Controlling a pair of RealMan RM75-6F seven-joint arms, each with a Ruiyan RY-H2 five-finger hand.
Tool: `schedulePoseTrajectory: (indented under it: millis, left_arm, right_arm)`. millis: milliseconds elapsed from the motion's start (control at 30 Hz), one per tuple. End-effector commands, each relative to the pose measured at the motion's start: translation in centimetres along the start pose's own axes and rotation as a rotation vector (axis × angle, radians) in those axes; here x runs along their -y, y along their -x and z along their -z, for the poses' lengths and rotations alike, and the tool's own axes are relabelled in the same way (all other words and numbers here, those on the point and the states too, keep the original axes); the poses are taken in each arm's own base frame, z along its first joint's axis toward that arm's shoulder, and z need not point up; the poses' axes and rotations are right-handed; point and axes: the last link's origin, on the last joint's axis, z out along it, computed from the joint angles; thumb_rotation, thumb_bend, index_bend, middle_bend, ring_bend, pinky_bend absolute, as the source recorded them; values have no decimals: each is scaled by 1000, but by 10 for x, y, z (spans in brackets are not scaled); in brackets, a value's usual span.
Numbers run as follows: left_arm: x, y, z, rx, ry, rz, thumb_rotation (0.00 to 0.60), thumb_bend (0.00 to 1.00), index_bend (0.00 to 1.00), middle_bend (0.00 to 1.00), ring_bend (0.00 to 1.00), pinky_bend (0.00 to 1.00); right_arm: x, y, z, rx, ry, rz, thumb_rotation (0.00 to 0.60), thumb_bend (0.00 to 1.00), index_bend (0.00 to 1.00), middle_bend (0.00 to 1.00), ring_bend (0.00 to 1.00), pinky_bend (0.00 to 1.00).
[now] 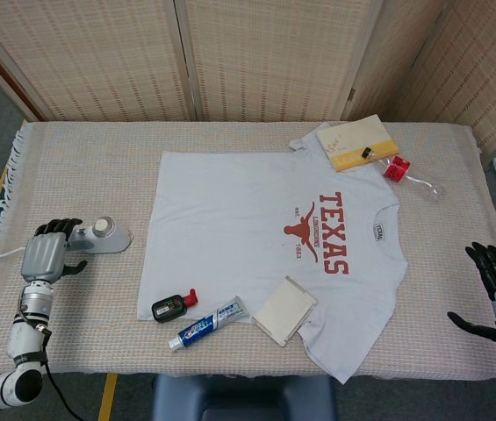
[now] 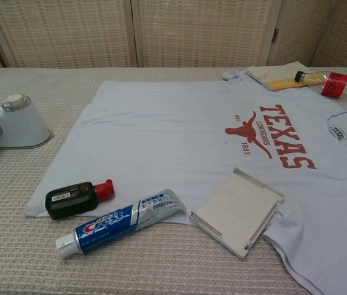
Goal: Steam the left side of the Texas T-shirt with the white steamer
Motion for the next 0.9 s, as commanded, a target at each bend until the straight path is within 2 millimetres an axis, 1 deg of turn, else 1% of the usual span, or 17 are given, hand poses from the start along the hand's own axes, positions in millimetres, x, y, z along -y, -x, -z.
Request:
schedulePoseTrajectory:
  millis: [33, 367, 533, 900]
  left_arm:
    - [-3, 8, -12, 16, -20, -8, 600, 259, 274, 290, 196, 233]
    - [6, 14, -35, 24, -85, -33, 600, 288, 303, 308, 210, 238]
    - [12, 18, -49, 26, -125, -41, 600, 303, 330, 330, 226, 252]
    - [12, 29, -68, 22, -150, -22, 600, 351, 418, 406, 283, 293]
  right_arm:
    - [1, 0, 0, 1, 0, 1, 571, 0, 0, 48, 0, 36]
    - [2, 2, -1, 7, 9, 2, 573, 0, 0, 48, 0, 37]
    - [2, 3, -1, 11, 12, 1, 571, 0, 0, 49, 0, 37]
    - [3, 6, -2, 18, 27, 3, 570, 0, 0, 49, 0, 37]
